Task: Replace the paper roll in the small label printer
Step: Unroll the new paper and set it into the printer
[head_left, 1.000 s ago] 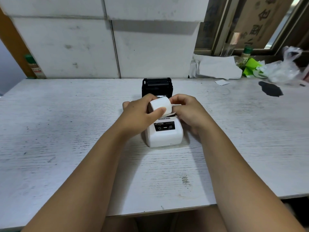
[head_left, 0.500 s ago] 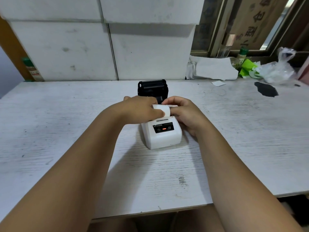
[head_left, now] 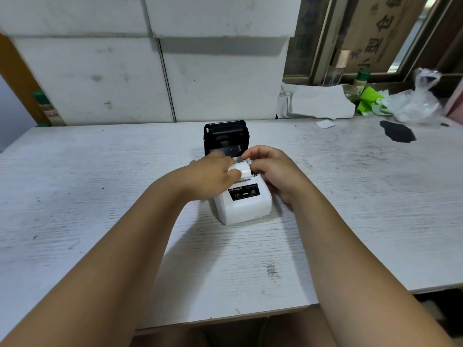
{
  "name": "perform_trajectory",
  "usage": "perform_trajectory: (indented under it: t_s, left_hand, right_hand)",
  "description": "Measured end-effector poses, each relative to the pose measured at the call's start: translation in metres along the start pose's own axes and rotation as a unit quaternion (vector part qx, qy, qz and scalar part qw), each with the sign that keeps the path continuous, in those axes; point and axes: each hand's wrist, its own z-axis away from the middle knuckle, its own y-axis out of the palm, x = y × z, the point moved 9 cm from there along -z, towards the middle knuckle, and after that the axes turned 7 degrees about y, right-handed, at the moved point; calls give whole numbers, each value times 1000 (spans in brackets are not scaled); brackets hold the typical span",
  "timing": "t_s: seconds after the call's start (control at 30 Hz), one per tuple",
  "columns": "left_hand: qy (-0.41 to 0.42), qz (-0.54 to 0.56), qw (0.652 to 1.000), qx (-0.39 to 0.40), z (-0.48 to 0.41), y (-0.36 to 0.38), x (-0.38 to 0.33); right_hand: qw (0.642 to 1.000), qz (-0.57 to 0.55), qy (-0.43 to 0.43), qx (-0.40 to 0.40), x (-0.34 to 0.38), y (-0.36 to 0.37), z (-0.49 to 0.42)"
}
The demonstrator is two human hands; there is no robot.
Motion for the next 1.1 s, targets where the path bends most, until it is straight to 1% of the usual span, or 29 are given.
perform_trajectory:
  t_s: [0.07, 0.2, 0.3, 0.4, 0.47, 0.6, 0.83, 1.1]
  left_hand:
    - [5, 18, 999, -28, 3, 0, 0]
    - [83, 8, 990, -114, 11, -2, -14]
    - [93, 62, 977, -180, 17, -7, -14]
    - [106, 62, 969, -216, 22, -10, -18]
    - [106, 63, 967, -224, 24, -10, -15]
    - [80, 70, 969, -223, 27, -13, -8]
    - [68, 75, 966, -237, 33, -23, -11]
    - [89, 60, 966, -235, 30, -21, -12]
  right_hand:
    - [1000, -4, 5, -3, 0, -1, 0]
    - [1000, -2, 13, -6, 0, -2, 2]
    - [1000, 2, 10, -3, 2, -1, 5]
    - [999, 31, -19, -31, 9, 0, 10]
    - [998, 31, -32, -54, 10, 0, 11]
    - [997, 12, -19, -69, 6, 3, 11]
    - [996, -6, -9, -92, 3, 6, 9]
    - [989, 44, -44, -131, 9, 3, 10]
